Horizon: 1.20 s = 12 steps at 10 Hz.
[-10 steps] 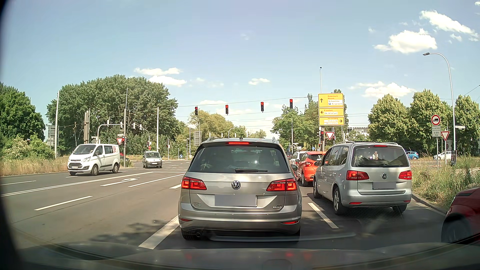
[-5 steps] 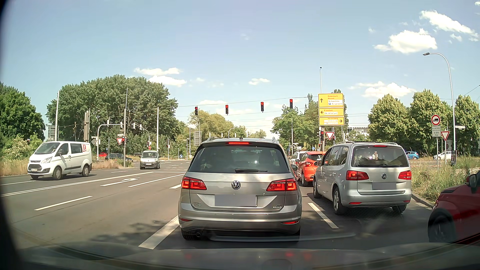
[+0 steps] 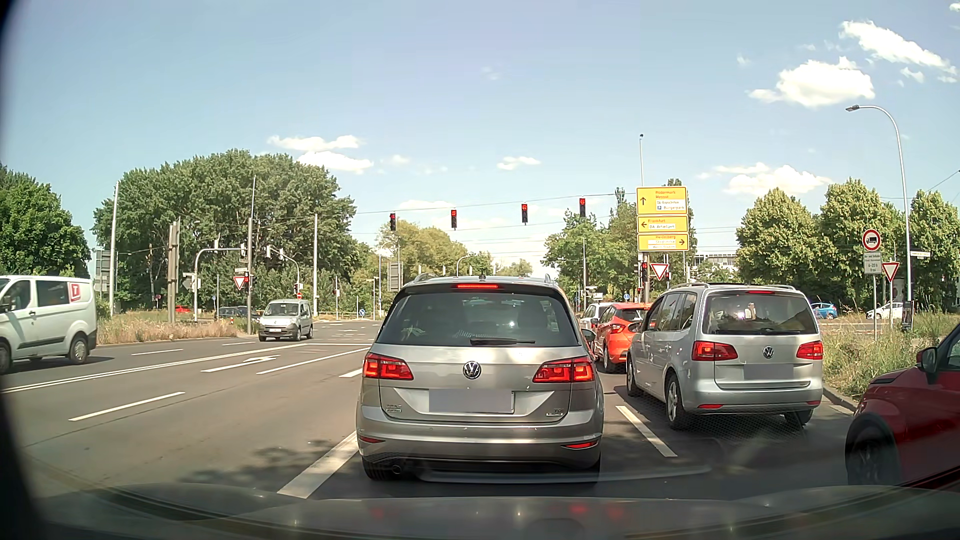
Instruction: Follow the waypoints while adhering to traffic rules and regulations
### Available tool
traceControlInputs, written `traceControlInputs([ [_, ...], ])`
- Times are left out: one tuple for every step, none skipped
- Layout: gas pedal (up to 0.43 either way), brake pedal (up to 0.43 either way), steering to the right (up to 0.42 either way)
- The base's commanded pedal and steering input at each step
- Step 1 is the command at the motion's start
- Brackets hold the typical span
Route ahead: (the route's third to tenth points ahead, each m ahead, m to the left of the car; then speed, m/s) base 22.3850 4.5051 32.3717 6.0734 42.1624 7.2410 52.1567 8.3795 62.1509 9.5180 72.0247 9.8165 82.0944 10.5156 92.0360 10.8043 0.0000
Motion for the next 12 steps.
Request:
traceControlInputs([
  [0.000,0.323,0.003],
  [0.000,0.323,0.003],
  [0.000,0.323,0.003],
  [0.000,0.323,0.003],
  [0.000,0.323,0.003],
  [0.000,0.323,0.003],
  [0.000,0.323,0.003],
  [0.000,0.323,0.003],
  [0.000,0.323,0.003],
  [0.000,0.323,0.003],
  [0.000,0.323,0.003],
  [0.000,0.323,0.003],
])
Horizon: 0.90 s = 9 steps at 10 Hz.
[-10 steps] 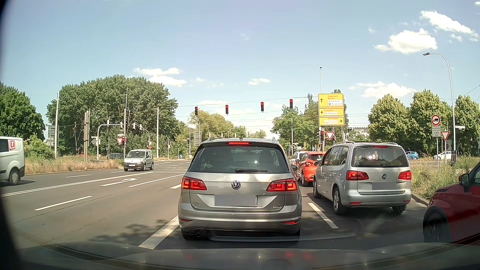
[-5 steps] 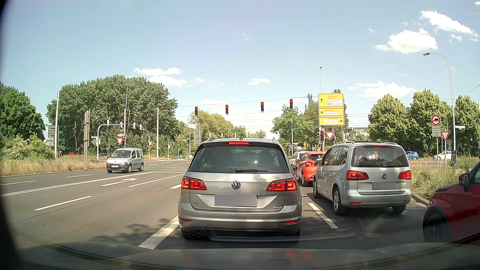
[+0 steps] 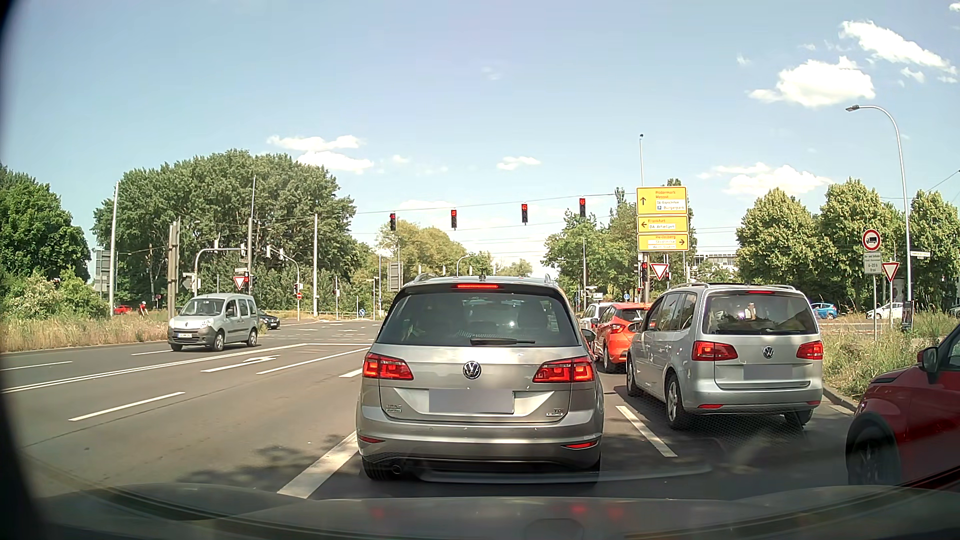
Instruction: Follow the waypoints while adhering to traffic rules and regulations
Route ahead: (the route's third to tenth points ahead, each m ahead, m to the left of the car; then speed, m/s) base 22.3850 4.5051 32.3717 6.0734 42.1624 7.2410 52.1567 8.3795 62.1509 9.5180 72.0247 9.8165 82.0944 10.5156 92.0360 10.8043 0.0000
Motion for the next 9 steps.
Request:
traceControlInputs([
  [0.000,0.323,0.003],
  [0.000,0.323,0.003],
  [0.000,0.323,0.003],
  [0.000,0.323,0.003],
  [0.000,0.323,0.003],
  [0.000,0.323,0.003],
  [0.000,0.323,0.003],
  [0.000,0.323,0.003],
  [0.000,0.323,0.003],
])
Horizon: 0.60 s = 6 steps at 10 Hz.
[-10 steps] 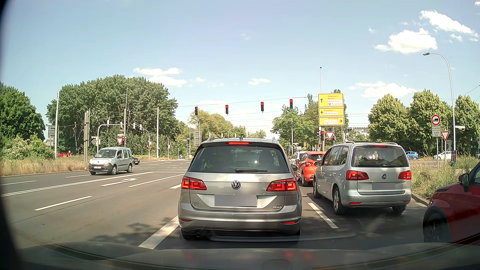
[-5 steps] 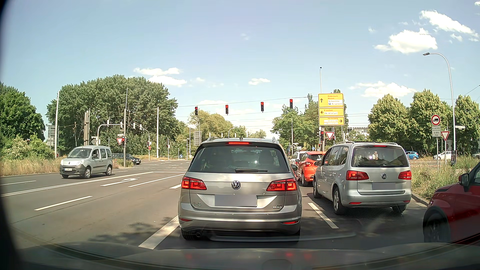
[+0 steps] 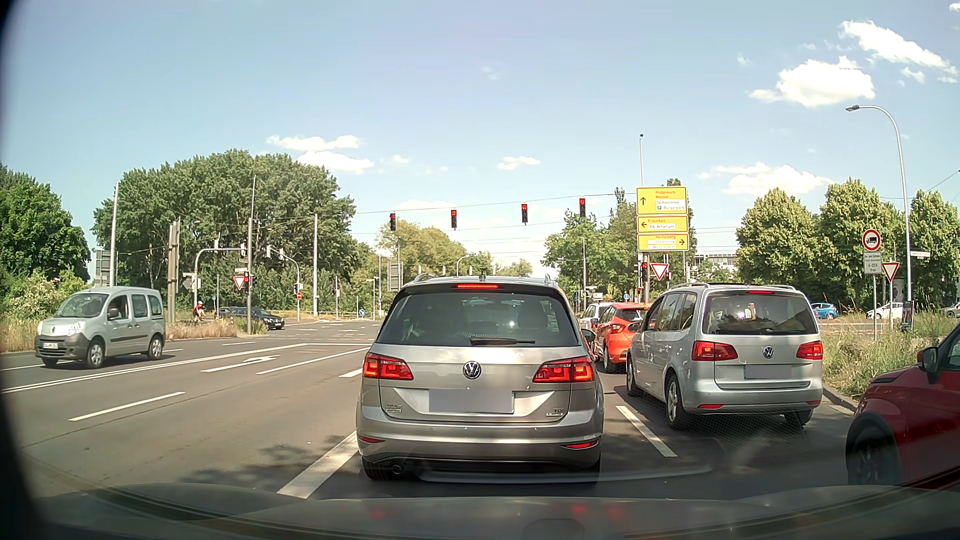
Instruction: Follow the waypoints while adhering to traffic rules and regulations
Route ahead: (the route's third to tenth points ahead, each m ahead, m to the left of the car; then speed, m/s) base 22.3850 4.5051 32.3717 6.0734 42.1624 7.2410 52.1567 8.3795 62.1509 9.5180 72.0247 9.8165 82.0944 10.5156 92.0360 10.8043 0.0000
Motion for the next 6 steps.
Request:
traceControlInputs([
  [0.000,0.323,0.003],
  [0.000,0.323,0.003],
  [0.000,0.323,0.003],
  [0.000,0.323,0.003],
  [0.000,0.323,0.003],
  [0.000,0.323,0.003],
])
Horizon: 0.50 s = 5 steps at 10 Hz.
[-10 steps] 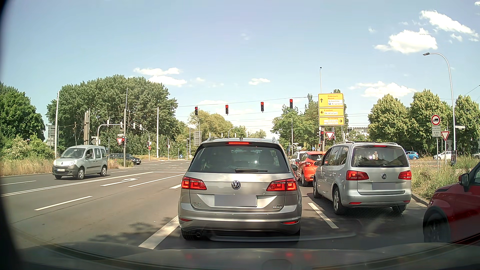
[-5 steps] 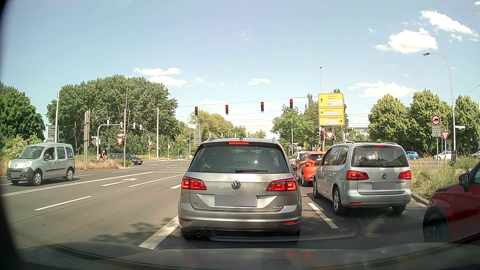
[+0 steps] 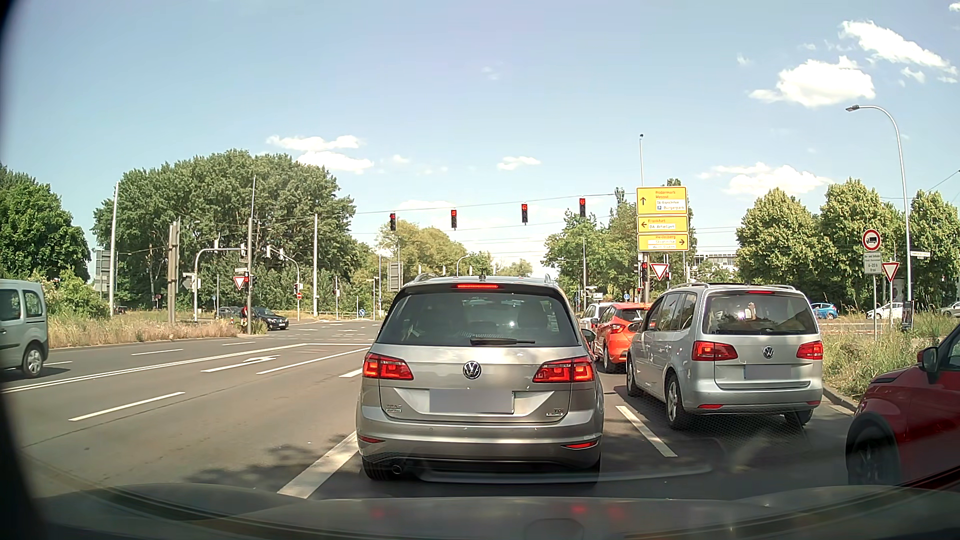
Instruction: Follow the waypoints while adhering to traffic rules and regulations
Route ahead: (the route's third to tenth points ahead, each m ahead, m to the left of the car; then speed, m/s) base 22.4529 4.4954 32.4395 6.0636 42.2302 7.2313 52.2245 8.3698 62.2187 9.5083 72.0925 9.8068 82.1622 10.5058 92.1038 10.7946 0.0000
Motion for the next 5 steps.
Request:
traceControlInputs([
  [0.000,0.323,0.003],
  [0.000,0.323,0.003],
  [0.000,0.323,0.003],
  [0.000,0.323,0.003],
  [0.000,0.323,0.003],
])
